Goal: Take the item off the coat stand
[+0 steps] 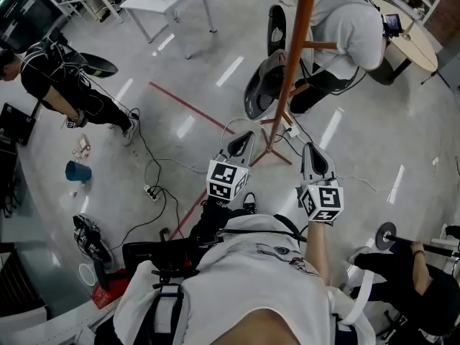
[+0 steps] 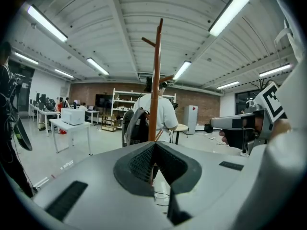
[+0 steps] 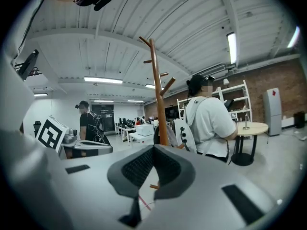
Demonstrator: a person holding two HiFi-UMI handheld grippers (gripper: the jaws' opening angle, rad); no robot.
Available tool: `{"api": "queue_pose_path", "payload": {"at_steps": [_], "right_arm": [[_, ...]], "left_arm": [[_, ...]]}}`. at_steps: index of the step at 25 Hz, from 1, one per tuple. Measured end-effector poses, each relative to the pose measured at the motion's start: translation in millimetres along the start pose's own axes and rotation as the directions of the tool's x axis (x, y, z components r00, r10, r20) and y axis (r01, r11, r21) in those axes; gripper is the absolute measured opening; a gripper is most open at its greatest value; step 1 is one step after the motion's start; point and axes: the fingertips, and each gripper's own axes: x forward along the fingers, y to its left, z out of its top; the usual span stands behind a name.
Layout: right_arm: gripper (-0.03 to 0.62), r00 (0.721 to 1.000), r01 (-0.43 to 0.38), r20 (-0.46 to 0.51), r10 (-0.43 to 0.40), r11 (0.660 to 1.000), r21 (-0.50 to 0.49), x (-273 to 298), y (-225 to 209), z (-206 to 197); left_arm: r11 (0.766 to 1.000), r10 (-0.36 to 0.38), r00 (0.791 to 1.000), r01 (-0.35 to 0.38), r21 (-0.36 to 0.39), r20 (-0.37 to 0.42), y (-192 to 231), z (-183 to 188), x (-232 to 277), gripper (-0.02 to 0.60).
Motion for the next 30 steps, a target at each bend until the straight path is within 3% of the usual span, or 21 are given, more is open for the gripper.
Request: {"api": "queue_pose_path", "payload": {"at_steps": [5,16,22,30], "right_arm": [[0.003,1.000,-0.007,-0.027,0.007,1.000,-0.003,16.5,-8.0,2.1],[0.003,0.997,-0.082,-0.006,0.082,0.996,-0.045,47.6,-22.8,23.8],[0.003,0.998,-0.059,-0.018,0.058,0.997,-0.048,51.5,-38.5,21.6],[0.003,0.999,0.023,-0.043,-0.025,0.998,-0.051,45.5,-73.5,17.4]], "left_arm": [[1.000,-0.005,1.000,0.005,-0.014,-0.018,7.3,0.4,18.8,0.003],[0.998,0.060,0.996,-0.061,-0.019,-0.061,45.7,-10.5,71.7,0.003],[0.997,0.079,0.991,-0.079,0.000,-0.108,72.8,-27.3,110.3,0.005],[0.994,0.100,0.966,-0.089,0.057,-0.237,101.5,-68.0,177.6,0.174]]}}
